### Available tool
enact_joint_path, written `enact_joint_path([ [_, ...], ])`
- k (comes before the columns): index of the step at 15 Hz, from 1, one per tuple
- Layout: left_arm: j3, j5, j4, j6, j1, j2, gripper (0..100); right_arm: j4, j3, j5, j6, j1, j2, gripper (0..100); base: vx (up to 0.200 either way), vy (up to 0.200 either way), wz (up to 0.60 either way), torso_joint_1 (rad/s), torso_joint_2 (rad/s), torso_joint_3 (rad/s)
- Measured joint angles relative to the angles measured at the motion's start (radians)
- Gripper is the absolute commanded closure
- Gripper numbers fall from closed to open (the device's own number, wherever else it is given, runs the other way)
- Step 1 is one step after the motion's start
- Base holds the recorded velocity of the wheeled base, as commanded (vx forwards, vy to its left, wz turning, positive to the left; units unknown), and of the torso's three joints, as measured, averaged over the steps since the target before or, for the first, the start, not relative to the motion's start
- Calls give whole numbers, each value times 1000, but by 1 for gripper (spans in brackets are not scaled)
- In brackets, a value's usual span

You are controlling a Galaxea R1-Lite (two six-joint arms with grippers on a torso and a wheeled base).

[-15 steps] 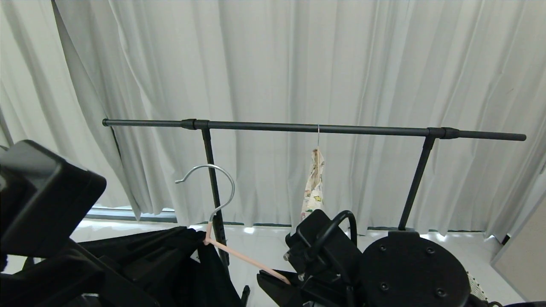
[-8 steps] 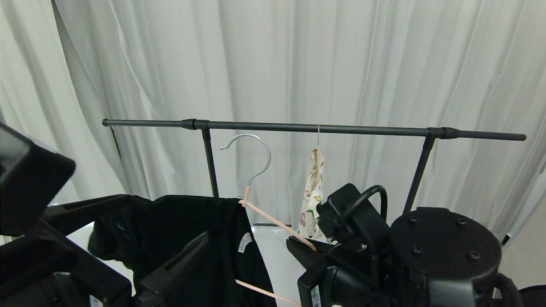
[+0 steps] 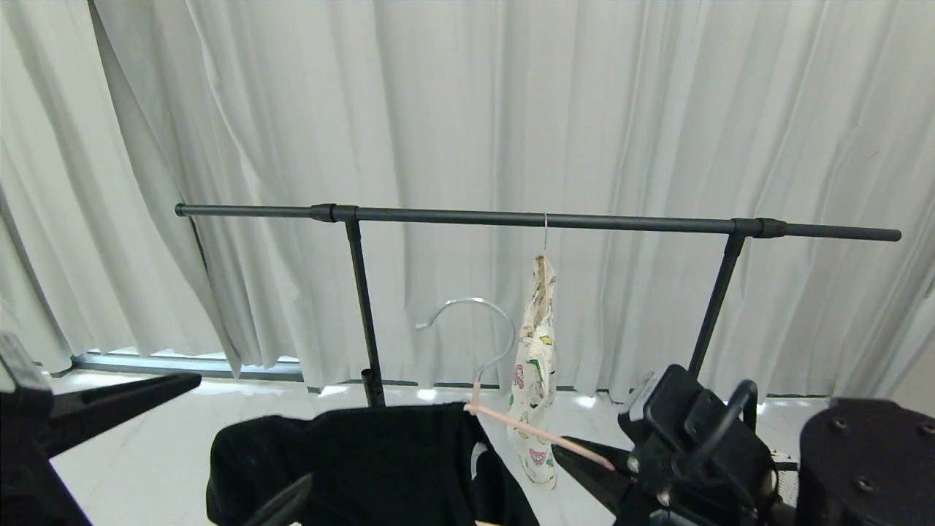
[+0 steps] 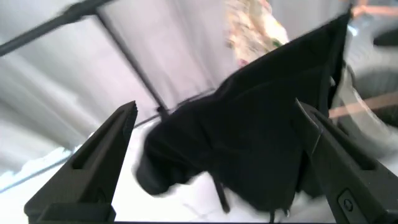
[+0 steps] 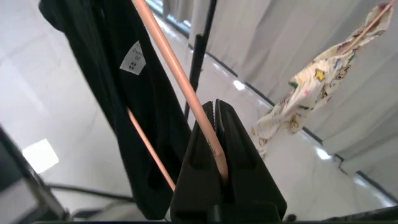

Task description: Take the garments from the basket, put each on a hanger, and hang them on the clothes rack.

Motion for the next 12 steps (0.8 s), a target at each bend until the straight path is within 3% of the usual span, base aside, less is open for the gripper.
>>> enact_joint_path([
  [5,63,-291,-8,16,-102,-52,0,-18,51,5,-25,129,-34,100,0,0,0,0,0,0],
  [7,102,-331,-9,16,-112,-61,0,-20,53,5,-27,157,-36,100,0,0,0,0,0,0],
  [12,197,-338,-41,10,-115,-82,0,-20,52,5,-71,216,-38,100,0,0,0,0,0,0],
])
